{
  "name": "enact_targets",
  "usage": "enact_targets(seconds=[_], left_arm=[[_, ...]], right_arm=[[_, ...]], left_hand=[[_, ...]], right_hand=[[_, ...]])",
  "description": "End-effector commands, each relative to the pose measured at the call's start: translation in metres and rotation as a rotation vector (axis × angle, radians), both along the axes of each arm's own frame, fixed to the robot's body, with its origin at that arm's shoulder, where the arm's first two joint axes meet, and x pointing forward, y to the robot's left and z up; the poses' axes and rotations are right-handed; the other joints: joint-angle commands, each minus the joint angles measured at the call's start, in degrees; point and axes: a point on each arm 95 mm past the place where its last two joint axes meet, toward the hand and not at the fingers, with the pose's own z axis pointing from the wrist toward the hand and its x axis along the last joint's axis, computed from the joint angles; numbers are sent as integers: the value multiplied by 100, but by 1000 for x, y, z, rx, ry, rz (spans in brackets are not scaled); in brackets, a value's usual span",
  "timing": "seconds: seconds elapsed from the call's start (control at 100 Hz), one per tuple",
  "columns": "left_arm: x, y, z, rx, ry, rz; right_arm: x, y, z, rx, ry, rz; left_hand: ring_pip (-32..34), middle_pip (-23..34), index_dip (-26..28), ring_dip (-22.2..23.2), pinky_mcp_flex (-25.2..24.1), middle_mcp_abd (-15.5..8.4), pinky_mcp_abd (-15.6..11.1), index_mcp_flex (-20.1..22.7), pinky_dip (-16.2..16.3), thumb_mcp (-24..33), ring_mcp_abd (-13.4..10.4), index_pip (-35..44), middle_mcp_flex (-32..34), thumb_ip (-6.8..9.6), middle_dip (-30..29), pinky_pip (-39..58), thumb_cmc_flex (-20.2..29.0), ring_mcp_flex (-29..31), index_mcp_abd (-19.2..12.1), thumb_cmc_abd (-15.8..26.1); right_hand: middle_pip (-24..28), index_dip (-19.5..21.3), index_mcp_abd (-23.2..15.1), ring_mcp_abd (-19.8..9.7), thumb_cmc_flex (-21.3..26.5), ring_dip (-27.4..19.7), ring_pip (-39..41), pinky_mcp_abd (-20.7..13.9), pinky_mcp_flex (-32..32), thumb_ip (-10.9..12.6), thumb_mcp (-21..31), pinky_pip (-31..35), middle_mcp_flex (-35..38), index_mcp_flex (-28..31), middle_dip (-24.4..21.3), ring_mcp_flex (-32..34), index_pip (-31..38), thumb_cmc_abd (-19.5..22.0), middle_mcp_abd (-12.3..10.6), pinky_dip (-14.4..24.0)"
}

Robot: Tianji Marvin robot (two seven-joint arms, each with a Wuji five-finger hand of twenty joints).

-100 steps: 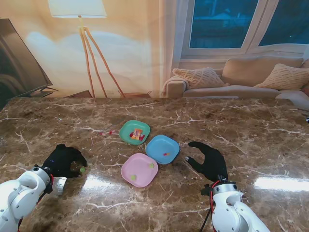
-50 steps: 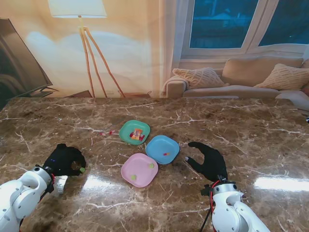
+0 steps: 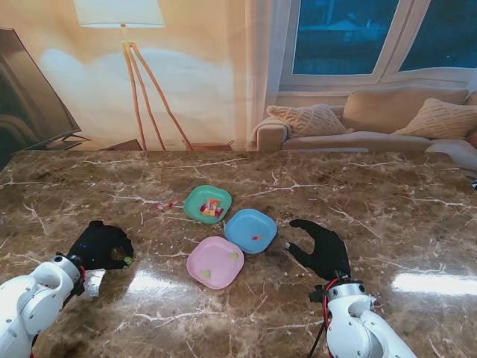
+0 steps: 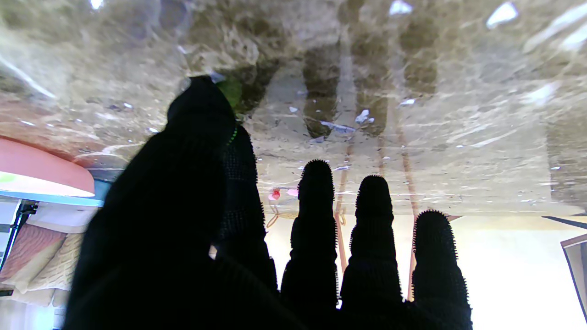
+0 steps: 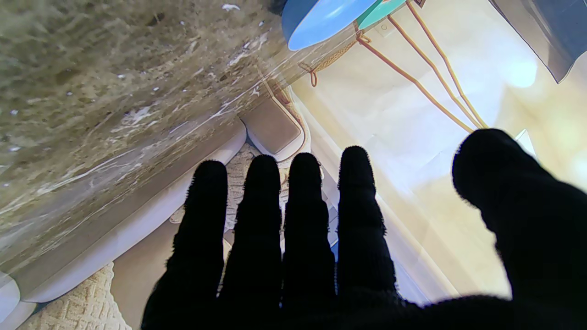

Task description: Portion candies into small dishes

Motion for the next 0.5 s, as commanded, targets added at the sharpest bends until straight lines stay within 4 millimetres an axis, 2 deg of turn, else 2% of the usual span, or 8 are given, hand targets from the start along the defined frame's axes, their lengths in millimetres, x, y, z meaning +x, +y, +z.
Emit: enact_targets(seconds=[0.0,0.28,0.49], left_arm=[[-3,0,-8,-4,22,4],[-2,1,-7,-14,14,6],[0,-2,-3,-23,-7,3]], right_arm=[[-3,1,-5,-1,25,3],[-3,1,-5,1,22,2],[-2,0,-4,0,20,2]], left_hand=[[95,67,-6,62,-57,-136,4,342,-55,191,-94,493,75,378,113,149,449,36,-236,427],[94,90,-3,55,-64,-152,-2,328,-88,122,-111,654,74,398,170,152,521,22,-250,473],[104,112,422,57,-77,-151,-11,168,-105,33,-120,751,42,413,247,167,625,-8,-297,577]], right_hand=[[-17,50,-163,66,-111,108,-29,4,-70,80,94,-93,30,4,60,-216,-4,36,-52,164],[-17,50,-165,68,-110,114,-29,-12,-61,81,92,-104,28,-3,61,-228,-7,36,-39,186],[-16,49,-162,68,-112,116,-29,-19,-55,81,92,-111,33,-4,61,-227,-8,36,-42,198]])
